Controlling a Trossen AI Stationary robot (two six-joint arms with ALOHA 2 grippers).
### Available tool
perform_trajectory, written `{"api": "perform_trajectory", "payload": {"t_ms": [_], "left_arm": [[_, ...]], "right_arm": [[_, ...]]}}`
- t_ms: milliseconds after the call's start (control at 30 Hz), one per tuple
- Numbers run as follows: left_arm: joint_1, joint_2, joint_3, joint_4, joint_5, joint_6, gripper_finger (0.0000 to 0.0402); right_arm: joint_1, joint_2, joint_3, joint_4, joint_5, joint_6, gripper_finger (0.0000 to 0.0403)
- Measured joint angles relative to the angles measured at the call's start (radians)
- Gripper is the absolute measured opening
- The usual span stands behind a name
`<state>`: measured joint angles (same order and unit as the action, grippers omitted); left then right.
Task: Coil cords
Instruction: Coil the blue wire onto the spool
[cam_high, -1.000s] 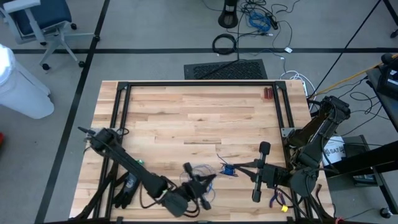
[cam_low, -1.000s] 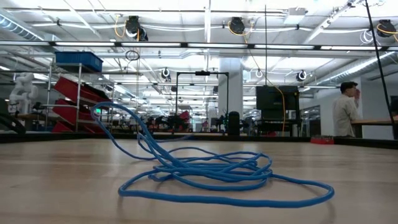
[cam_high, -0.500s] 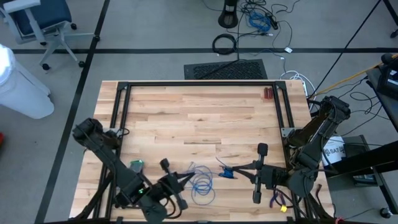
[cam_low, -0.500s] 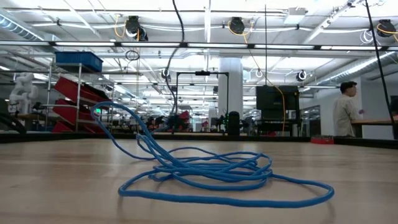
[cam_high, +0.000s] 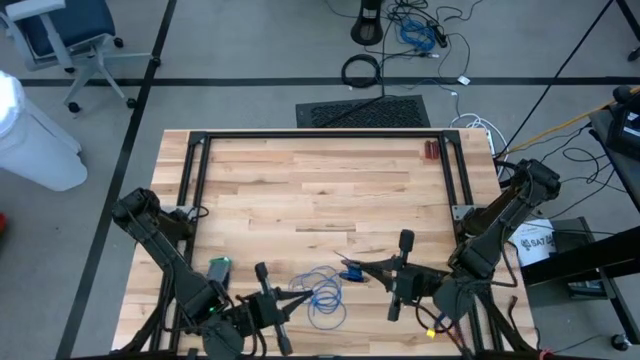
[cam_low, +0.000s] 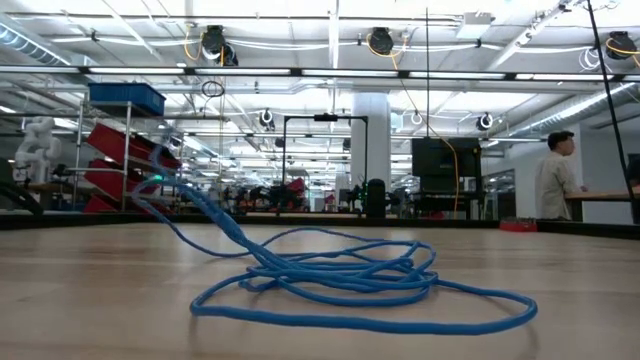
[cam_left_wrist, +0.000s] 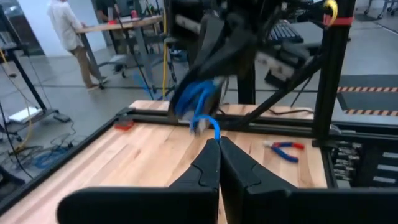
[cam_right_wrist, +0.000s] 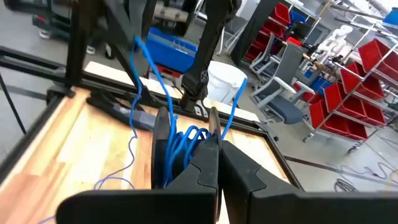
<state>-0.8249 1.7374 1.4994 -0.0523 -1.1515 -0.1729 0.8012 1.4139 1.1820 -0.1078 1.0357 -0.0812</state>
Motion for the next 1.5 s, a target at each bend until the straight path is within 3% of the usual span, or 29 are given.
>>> {"api": "perform_trajectory", "payload": {"t_ms": [133, 267, 733, 1267, 1500], "left_arm": [[0.013, 0.0, 0.0, 0.077, 0.005, 0.067, 0.0001], [0.047, 0.0, 0.0, 0.186, 0.105, 0.132, 0.0001], [0.169, 0.038, 0.0, 0.212, 0.288, 0.077, 0.0001], [0.213, 0.109, 0.0, 0.25, 0.31, 0.048, 0.0001], [0.216, 0.109, 0.0, 0.252, 0.373, 0.048, 0.0004]], "right_arm": [[-0.024, 0.028, 0.0, 0.027, -0.02, -0.017, 0.0], [-0.054, 0.045, 0.0, 0.031, -0.019, -0.002, 0.0], [-0.108, 0.088, 0.0, 0.136, -0.015, 0.05, 0.0], [-0.119, 0.091, 0.0, 0.214, 0.01, 0.094, 0.0], [-0.118, 0.091, 0.0, 0.212, 0.011, 0.096, 0.0]]}}
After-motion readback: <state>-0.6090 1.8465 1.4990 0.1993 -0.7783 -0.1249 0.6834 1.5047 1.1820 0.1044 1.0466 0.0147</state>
